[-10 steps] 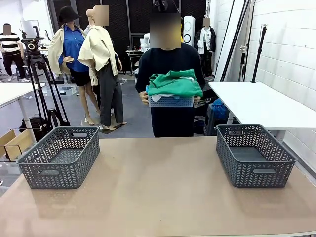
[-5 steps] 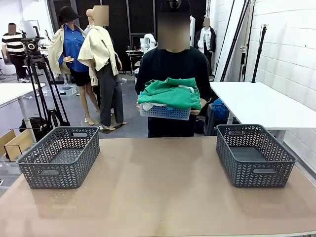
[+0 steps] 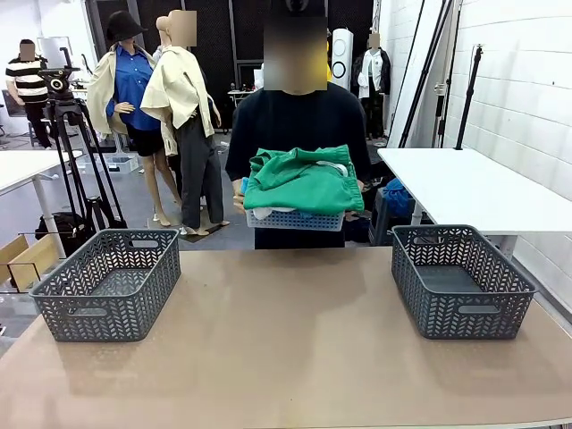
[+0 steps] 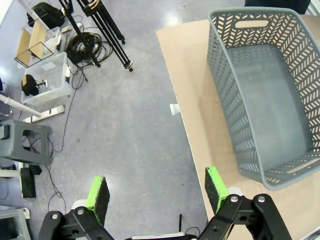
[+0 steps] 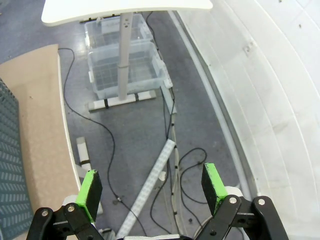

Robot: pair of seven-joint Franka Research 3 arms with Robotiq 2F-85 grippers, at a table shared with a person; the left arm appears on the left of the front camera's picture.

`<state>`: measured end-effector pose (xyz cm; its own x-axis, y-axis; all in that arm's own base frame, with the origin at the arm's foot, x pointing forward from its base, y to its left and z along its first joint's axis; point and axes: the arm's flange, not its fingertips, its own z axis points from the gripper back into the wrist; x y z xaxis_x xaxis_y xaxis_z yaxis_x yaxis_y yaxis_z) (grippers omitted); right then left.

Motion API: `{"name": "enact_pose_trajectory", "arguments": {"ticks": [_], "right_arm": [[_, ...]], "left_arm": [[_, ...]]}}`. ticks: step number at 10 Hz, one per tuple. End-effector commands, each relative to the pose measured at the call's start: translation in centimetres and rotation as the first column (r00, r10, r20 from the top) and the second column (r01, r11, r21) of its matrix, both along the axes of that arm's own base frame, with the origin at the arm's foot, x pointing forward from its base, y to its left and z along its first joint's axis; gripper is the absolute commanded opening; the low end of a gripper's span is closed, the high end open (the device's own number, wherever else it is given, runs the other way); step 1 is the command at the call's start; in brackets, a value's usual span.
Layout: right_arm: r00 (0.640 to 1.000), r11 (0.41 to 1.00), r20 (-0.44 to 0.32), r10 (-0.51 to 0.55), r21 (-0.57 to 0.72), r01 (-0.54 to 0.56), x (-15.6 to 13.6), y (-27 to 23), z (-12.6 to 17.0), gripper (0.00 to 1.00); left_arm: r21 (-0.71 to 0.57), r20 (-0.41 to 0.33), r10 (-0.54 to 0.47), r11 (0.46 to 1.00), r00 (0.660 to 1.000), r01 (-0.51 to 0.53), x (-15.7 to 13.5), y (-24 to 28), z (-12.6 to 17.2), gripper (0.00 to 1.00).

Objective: Sort the tops and bottoms.
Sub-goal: Lift clothes from the center of the table with your left hand.

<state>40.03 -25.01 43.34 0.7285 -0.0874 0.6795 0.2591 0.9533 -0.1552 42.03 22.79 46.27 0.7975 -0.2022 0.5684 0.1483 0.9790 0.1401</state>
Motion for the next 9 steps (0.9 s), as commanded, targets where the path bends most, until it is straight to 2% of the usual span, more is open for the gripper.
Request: {"name": "enact_pose_trajectory", "arguments": {"ticks": [1,9], "right_arm": [[1.000,1.000,-0.007,0.002,-0.003,-0.002,0.05,-0.28,0.21,1.00],[1.000,1.000,-0.007,0.002,-0.003,-0.002,0.05,-0.28,0.21,1.00]], "left_arm": [[0.001,0.012,-0.010,1.000,1.000,0.010,-0.15,0.42,-0.27,1.00],[0.001,0.012,-0.010,1.000,1.000,0.010,-0.15,0.42,-0.27,1.00]]}}
